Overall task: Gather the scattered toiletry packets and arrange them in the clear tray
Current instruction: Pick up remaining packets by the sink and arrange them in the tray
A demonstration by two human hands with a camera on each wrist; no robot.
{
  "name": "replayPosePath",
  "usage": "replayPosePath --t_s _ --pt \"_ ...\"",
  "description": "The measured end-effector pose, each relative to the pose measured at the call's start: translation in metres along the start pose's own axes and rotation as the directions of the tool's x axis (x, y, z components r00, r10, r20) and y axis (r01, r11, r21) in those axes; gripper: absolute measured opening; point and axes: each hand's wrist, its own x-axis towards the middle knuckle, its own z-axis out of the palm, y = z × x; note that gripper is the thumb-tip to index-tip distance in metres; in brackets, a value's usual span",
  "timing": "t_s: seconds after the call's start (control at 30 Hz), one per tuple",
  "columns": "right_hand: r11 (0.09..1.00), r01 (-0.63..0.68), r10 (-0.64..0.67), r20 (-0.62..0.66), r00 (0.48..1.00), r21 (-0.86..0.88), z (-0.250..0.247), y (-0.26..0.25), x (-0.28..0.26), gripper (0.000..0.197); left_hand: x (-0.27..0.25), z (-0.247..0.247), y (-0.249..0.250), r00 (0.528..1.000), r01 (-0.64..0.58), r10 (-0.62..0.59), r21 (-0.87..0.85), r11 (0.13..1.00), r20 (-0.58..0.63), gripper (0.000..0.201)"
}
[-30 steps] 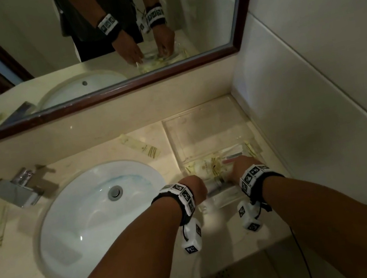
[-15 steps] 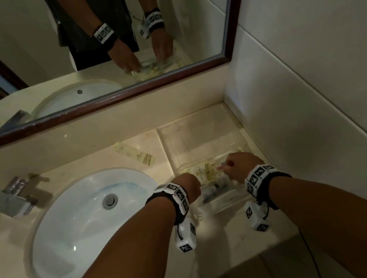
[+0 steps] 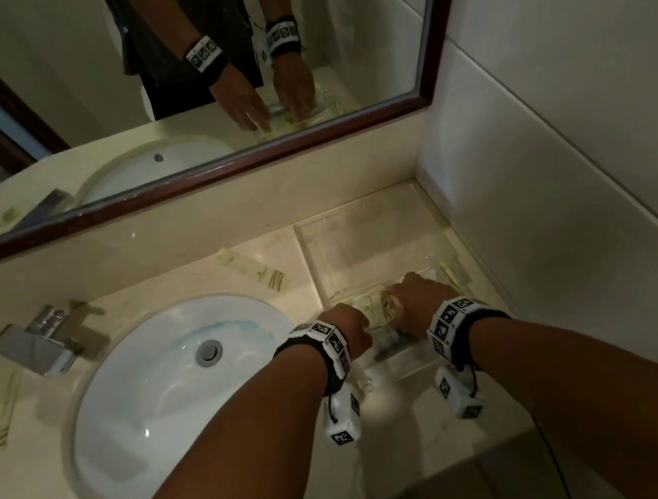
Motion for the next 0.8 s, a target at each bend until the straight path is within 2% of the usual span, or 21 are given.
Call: replayPosePath --t_s 0.13,0.3,0.53,0.8 --pt "0.991 -0.02 0.028 -0.058 0.998 0.134 -0.022 0.005 0.0 0.053 -0.01 -0.013 -0.007 0.997 0.027 -0.027 -0.004 1.0 -0.071 0.046" --pt "0.987 0.039 -0.019 -0.126 0.992 0.156 -0.046 -0.007 0.005 0.052 -0.026 -0.031 -0.02 0.985 0.071 -0.072 -0.012 0.997 -0.158 0.04" --pt "0.983 0.137 -0.12 -0.133 0.984 0.123 -0.061 -0.074 0.012 0.051 -0.052 -0.042 -0.062 0.96 0.157 -0.166 -0.058 0.986 -0.223 0.035" --pt "0.988 0.153 -0.151 -0.055 0.987 0.028 -0.062 -0.164 0.041 0.042 -0.062 -0.051 -0.154 0.915 0.26 -0.304 -0.188 0.947 -0.267 0.039"
